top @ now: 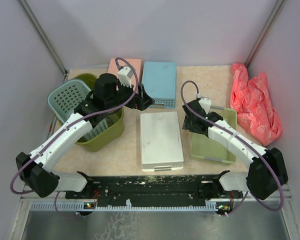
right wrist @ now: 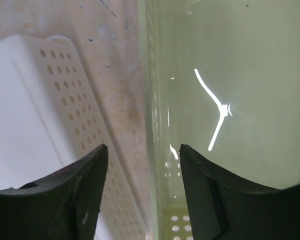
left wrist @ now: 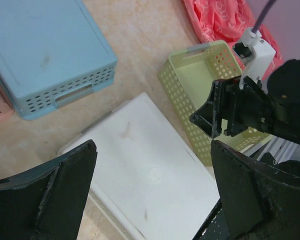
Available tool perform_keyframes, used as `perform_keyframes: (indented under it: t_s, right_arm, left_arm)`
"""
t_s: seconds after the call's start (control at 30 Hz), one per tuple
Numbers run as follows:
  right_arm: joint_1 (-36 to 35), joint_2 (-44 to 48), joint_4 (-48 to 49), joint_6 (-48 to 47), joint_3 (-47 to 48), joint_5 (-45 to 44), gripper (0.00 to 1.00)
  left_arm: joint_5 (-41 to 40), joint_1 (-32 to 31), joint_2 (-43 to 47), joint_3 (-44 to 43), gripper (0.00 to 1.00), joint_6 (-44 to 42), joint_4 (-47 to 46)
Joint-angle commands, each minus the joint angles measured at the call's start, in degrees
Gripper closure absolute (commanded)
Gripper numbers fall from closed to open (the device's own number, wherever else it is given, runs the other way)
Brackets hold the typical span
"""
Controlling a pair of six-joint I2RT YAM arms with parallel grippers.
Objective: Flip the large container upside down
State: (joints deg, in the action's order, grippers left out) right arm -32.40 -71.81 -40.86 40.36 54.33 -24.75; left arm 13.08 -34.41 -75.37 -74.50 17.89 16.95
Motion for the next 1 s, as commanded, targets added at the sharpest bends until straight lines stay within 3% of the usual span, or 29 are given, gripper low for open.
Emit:
perform_keyframes:
  t_s: [0.0, 0.17, 0.33, 0.43, 0.67, 0.83, 0.97]
  right_arm:
    - [2.9, -3.1, 5.6, -2.8, -2.5, 2.0, 0.44]
    - [3.0, -6.5, 7.0, -4.5, -2.2, 4.6, 0.69]
    - [3.0, -2.9, 6.2, -7.3, 0.2, 7.7, 1.00]
    - [3.5, 0.7, 5.6, -8.7, 1.6, 13.0, 1.00]
    - [6.8, 6.5, 8.0, -8.2, -0.7, 37.3, 1.00]
    - [7.2, 10.6, 20.5, 0.7, -5.9, 52.5, 1.00]
    - [7.2, 10.9, 36.0, 11.3, -11.8, 60.4, 1.00]
  left_arm:
    - [-0.5, -1.3, -0.5, 0.7, 0.01, -1.2, 1.2]
    - [-0.8, -1.4, -0.7, 0.6, 0.01, -1.7, 1.4]
    - [-0.6, -1.4, -1.2, 0.2, 0.01, -1.9, 1.4]
    - [-0.8, -1.5, -1.6, -0.2, 0.01, -2.3, 1.5]
    - [-2.0, -1.4, -1.8, -1.7, 0.01, -3.9, 2.1]
    - [-2.2, -1.2, -1.7, -3.2, 0.01, -4.0, 2.6]
    - [-2.1, -0.9, -1.2, -4.3, 0.01, -3.5, 2.6]
